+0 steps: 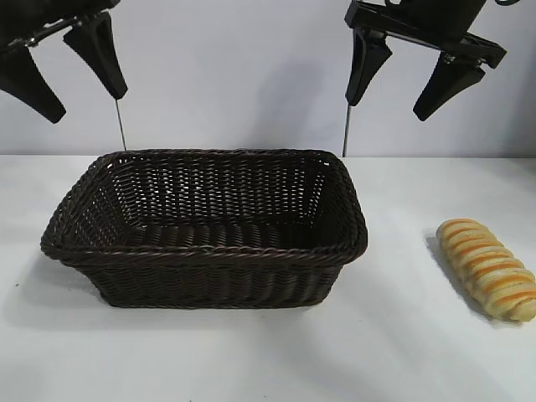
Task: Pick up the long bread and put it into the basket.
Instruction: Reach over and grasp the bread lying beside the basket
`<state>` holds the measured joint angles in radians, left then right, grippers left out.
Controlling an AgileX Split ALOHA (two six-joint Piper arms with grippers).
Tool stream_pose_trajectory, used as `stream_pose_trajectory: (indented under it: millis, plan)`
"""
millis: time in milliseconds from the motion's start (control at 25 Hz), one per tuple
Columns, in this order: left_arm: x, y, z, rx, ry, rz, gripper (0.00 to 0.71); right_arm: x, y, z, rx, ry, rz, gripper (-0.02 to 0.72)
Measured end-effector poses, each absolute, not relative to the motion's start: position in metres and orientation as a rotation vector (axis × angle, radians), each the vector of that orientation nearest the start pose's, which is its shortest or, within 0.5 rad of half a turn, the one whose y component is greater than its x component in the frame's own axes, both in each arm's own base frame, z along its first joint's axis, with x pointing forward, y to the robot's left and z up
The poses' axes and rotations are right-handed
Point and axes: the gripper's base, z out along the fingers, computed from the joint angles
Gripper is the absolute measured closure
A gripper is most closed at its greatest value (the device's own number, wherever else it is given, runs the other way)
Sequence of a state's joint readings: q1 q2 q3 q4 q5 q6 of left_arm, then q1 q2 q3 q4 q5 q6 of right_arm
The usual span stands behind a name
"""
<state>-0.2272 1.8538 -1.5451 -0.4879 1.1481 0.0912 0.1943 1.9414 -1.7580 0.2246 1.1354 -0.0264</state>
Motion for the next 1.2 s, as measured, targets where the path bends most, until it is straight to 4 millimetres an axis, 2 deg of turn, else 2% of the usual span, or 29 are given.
stream_pose_trajectory:
  millis: [160, 840, 1200]
  plan:
    - [0.362, -0.139, 0.258, 0.209, 2.869, -0.756, 0.170, 0.409, 0.099, 0.286, -0.225, 2.794, 0.348, 0.092]
    - [0.366, -0.141, 0.255, 0.169, 2.851, -0.788, 0.170, 0.408, 0.098, 0.286, -0.238, 2.808, 0.333, 0.092]
    - [0.367, -0.141, 0.255, 0.165, 2.843, -0.785, 0.170, 0.406, 0.076, 0.282, -0.328, 2.869, -0.037, 0.092]
